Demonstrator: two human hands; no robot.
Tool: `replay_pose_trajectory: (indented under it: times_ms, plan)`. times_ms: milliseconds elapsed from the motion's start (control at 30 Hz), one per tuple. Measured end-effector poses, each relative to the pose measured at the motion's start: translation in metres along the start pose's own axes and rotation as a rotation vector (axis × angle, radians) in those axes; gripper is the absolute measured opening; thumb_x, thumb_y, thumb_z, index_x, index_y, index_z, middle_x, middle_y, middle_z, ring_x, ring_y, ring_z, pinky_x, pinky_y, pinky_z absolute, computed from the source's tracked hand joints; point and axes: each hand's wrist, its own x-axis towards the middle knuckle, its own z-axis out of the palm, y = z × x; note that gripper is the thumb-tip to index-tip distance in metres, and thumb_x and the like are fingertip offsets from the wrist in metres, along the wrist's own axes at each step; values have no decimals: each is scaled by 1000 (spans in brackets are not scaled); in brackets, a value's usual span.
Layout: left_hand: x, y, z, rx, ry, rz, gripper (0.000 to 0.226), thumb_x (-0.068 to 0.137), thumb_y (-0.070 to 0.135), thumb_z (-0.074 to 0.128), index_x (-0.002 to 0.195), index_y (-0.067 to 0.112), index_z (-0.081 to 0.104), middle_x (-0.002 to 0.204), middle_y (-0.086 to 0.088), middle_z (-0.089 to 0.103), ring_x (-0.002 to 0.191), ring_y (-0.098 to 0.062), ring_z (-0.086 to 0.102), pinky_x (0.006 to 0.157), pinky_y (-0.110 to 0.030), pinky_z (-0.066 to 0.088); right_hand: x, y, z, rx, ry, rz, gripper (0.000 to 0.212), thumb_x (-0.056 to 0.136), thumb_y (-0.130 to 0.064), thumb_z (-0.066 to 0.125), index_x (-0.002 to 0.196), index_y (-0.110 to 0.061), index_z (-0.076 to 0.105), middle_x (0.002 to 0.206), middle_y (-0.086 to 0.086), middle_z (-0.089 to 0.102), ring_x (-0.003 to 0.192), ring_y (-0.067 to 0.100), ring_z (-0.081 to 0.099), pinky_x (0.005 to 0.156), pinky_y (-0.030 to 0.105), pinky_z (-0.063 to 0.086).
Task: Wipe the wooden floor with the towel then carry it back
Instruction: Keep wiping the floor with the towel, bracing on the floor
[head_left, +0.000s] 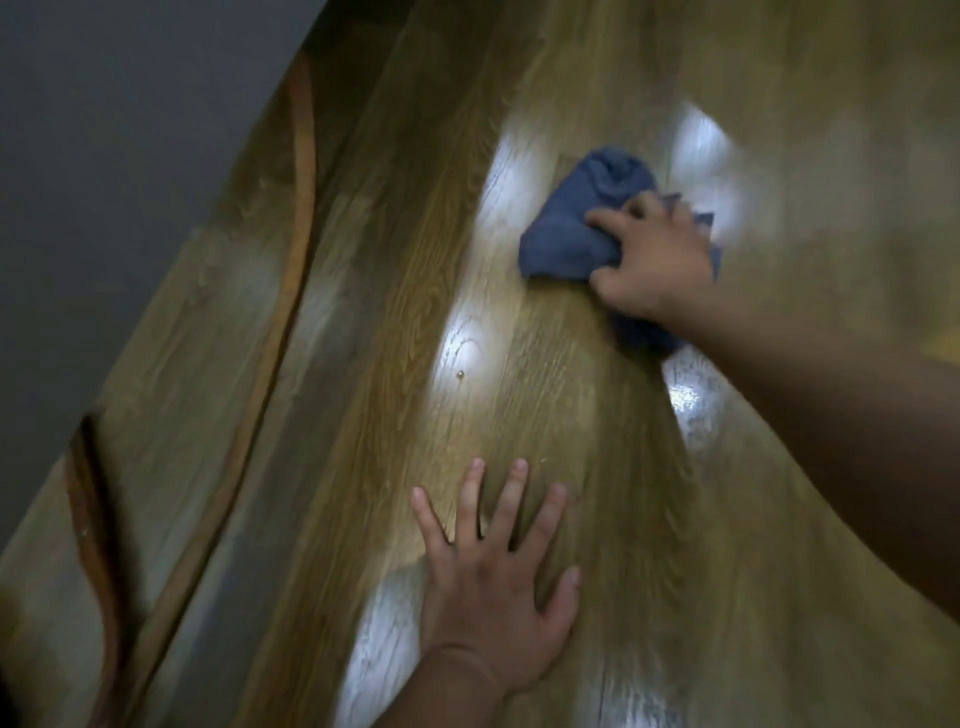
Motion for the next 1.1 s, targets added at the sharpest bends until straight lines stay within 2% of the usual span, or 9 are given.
replay_pose_trajectory:
  times_ms: [167, 267, 333, 467, 567, 800, 933, 1000, 1100]
  plan:
    - [-3, 0, 6, -11, 67, 20, 58, 76, 60, 53, 125, 30, 65, 136, -7, 56, 139, -44, 38, 105, -80, 15, -175, 5, 28, 138, -65, -502, 62, 66, -44, 56, 127, -33, 61, 122, 7, 56, 106, 38, 51, 90, 48, 39]
    - [-1, 0, 7, -9, 30, 17, 68, 77, 61, 51, 138, 31, 51, 151, -5, 44, 142, -42, 33, 106, -79, 11, -144, 60, 16, 17, -62, -704, 59, 72, -44, 54, 128, -29, 65, 124, 12, 58, 111, 39, 54, 93, 51, 42]
    - [0, 0, 8, -3, 3, 12, 70, 80, 63, 48, 145, 35, 46, 156, -3, 38, 145, -41, 29, 108, -78, 9, -85, 96, 5, -56, 93, -505, 64, 77, -47, 46, 134, -24, 61, 132, 20, 54, 120, 45, 50, 100, 54, 39]
    - [0, -1, 6, 16, -14, 14, 70, 85, 65, 43, 149, 37, 38, 159, -2, 33, 148, -38, 23, 110, -76, 7, 1, 104, -5, 81, 154, 339, 62, 86, -47, 43, 147, -36, 36, 154, 14, 28, 142, 46, 23, 115, 59, 15]
    - [-1, -1, 5, 34, -19, 5, 69, 86, 64, 43, 148, 36, 40, 158, -2, 35, 147, -39, 25, 110, -77, 8, -5, 58, -3, 135, 119, 439, 56, 89, -45, 45, 144, -34, 40, 153, 14, 29, 140, 49, 22, 116, 60, 12]
    - [0, 0, 2, 16, -26, 14, 69, 78, 63, 49, 141, 35, 50, 156, -3, 39, 145, -40, 28, 108, -78, 10, -256, 50, 37, 99, -29, -405, 57, 81, -44, 55, 137, -34, 54, 133, 9, 52, 123, 42, 45, 103, 54, 34]
    - [0, 0, 3, -3, -20, 8, 69, 82, 62, 46, 146, 35, 45, 156, -2, 38, 146, -39, 26, 109, -77, 8, -234, 124, 24, 25, -90, -786, 49, 92, -53, 37, 130, -32, 58, 127, 9, 53, 115, 37, 51, 97, 49, 36]
    - [0, 0, 4, 0, -24, 7, 69, 83, 63, 45, 147, 36, 44, 157, -2, 37, 147, -38, 25, 110, -77, 7, -184, 137, 18, 5, -8, -626, 49, 89, -50, 42, 127, -25, 58, 124, 19, 56, 112, 45, 54, 97, 53, 39]
    - [-1, 0, 2, -3, -36, 1, 69, 84, 63, 44, 147, 36, 42, 157, -2, 36, 147, -38, 24, 110, -77, 8, -117, 124, 9, 9, 170, -122, 65, 78, -48, 43, 136, -23, 56, 135, 23, 50, 122, 48, 47, 102, 56, 36]
